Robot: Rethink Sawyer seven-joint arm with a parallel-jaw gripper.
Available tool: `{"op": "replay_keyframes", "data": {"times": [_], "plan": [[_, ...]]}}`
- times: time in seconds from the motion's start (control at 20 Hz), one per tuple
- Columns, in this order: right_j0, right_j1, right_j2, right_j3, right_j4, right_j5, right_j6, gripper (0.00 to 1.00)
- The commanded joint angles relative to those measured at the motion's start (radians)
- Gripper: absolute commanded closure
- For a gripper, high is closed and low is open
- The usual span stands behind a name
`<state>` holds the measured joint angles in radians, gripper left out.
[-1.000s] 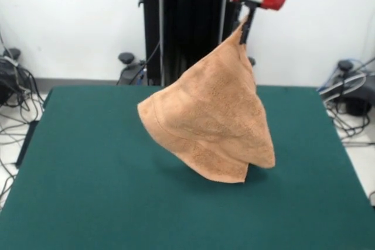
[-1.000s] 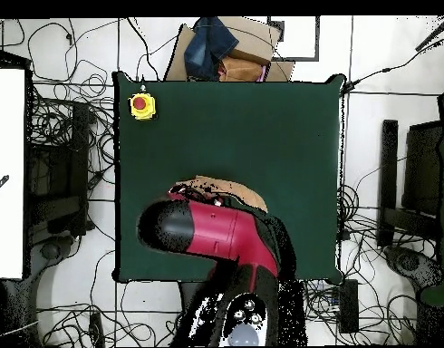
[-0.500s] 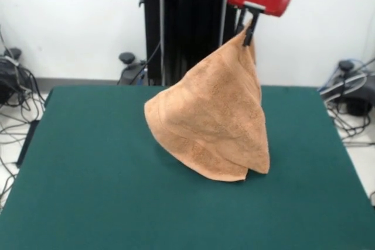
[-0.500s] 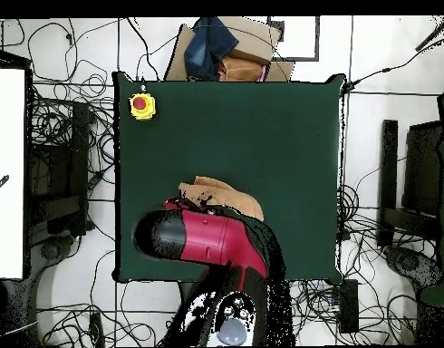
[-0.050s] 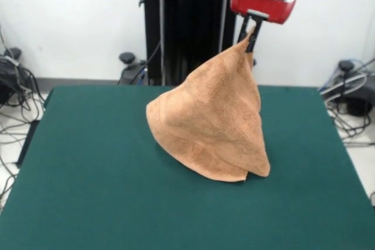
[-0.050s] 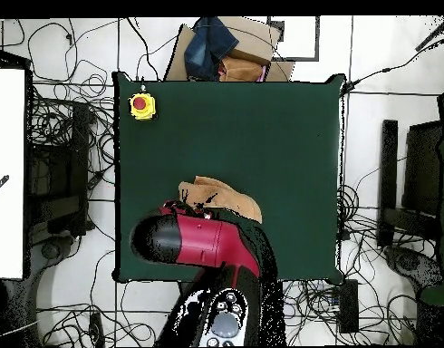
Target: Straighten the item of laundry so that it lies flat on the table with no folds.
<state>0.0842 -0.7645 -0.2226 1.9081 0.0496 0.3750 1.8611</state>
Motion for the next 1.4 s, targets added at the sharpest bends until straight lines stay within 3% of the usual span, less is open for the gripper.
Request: {"op": "replay_keyframes", "data": {"times": [0.05, 0.3, 0.6, 0.85, 1.1, 1.4], "plan": [[0.018, 0.044, 0.074, 0.110, 0.051, -0.070, 0.232, 1.00], [0.027, 0.038, 0.062, 0.124, 0.062, -0.058, 0.234, 1.00], [-0.034, 0.021, 0.080, 0.185, 0.037, -0.102, 0.191, 1.00], [-0.151, 0.011, 0.130, 0.297, -0.018, -0.233, 0.150, 1.00], [-0.274, 0.056, 0.186, 0.391, -0.105, -0.409, 0.149, 1.00], [-0.388, 0.098, 0.219, 0.459, -0.215, -0.530, 0.157, 1.00]]}}
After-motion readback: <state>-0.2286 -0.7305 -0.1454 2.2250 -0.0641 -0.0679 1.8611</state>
